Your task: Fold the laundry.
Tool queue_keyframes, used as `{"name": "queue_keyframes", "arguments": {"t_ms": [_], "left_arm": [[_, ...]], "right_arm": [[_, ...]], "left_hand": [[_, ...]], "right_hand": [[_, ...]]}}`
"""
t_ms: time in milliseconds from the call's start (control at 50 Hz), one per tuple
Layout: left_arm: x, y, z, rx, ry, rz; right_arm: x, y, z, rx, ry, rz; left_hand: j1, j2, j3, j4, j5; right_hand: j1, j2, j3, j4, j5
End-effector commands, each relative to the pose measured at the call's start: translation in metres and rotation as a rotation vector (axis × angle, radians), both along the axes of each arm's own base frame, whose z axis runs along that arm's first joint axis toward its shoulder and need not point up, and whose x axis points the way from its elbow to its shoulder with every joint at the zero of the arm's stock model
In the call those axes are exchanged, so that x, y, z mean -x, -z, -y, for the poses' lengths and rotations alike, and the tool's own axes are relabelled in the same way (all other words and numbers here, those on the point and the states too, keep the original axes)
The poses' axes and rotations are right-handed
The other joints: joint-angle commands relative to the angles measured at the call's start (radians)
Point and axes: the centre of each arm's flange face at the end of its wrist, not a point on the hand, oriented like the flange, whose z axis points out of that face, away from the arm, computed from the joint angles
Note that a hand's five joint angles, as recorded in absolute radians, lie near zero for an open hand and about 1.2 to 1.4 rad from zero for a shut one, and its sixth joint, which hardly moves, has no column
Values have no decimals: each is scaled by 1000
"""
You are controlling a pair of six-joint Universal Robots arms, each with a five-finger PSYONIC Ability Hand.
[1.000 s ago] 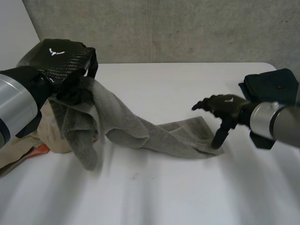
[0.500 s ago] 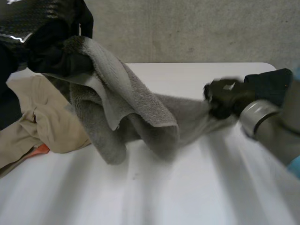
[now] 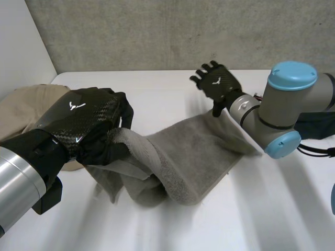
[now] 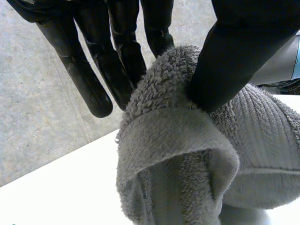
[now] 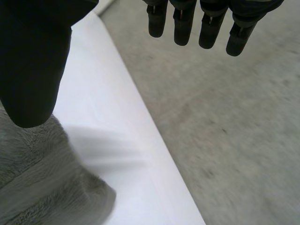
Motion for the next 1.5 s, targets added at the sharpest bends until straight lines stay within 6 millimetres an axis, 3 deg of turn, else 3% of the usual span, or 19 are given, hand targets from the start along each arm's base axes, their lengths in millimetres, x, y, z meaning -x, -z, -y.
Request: {"name": "queue_keyframes", "arguments": {"t_ms": [20,60,120,200,380,520,660,700,740,760,820,840,960,1020,1120,1200,1260,1400,1500], "left_arm": [[-3,-12,11,33,-39,-29],[-3,-21,13,51,-50,-54],[-1,-33,15,70,-52,-97],[5,-53,15,101,-43,-159],[17,-86,4,168,-37,-243],[20,-105,-9,214,-21,-287],[17,-120,-10,256,-42,-306],[16,-122,-10,258,-46,-309],[15,-123,-11,260,-49,-311],[13,-125,-12,266,-54,-314],[8,-126,-12,272,-72,-315],[4,-126,-10,273,-99,-310],[-23,-106,22,227,-265,-228],[-34,-92,39,190,-326,-192],[-49,-42,75,28,-350,-102],[-46,0,91,-110,-311,-64],[-36,26,105,-158,-279,-52],[-23,79,145,-215,-298,-4],[-21,106,163,-255,-345,42]], "right_arm": [[44,-68,-9,-73,183,211],[69,-84,-23,-148,228,275],[92,-82,-46,-276,260,287],[111,-39,-97,-588,276,239],[98,31,-141,-710,166,470],[72,69,-139,-732,161,466],[65,83,-132,-678,205,362],[61,80,-127,-644,191,383],[59,79,-117,-598,200,417],[61,76,-107,-558,234,443],[72,63,-91,-485,321,478],[84,44,-83,-423,379,500],[133,-65,-54,-101,381,464],[143,-104,-57,-74,290,369],[154,-146,-68,-170,236,293],[145,-140,-72,-264,190,229],[133,-120,-65,-294,169,163],[109,-24,-48,-532,165,61],[97,23,-44,-615,156,47]], "left_hand": [[224,198,202,197,344],[224,198,202,197,344],[224,198,202,197,344],[224,198,202,197,344],[224,198,202,197,344],[224,198,202,197,344],[224,198,202,197,344],[224,198,202,197,344],[224,198,202,197,344],[224,198,202,197,344],[224,198,202,197,344],[224,198,202,197,344],[224,198,202,197,344],[224,198,202,197,344],[224,198,202,197,344],[224,198,202,197,344],[224,198,202,197,344],[224,198,202,197,344],[224,198,202,197,344]], "right_hand": [[-48,-35,-33,-37,-49],[-48,-35,-33,-37,-49],[-48,-35,-33,-37,-49],[-48,-35,-33,-37,-49],[-48,-35,-33,-37,-49],[-48,-35,-33,-37,-49],[-48,-35,-33,-37,-49],[110,123,125,121,109],[643,655,657,653,641],[1169,1181,1184,1180,1168],[1174,1187,1189,1185,1173],[1174,1187,1189,1185,1173],[1174,1187,1189,1185,1173],[1174,1187,1189,1185,1173],[1174,1187,1189,1185,1173],[1174,1187,1189,1185,1173],[1174,1187,1189,1185,1173],[1174,1187,1189,1185,1173],[1174,1187,1189,1185,1173]]}}
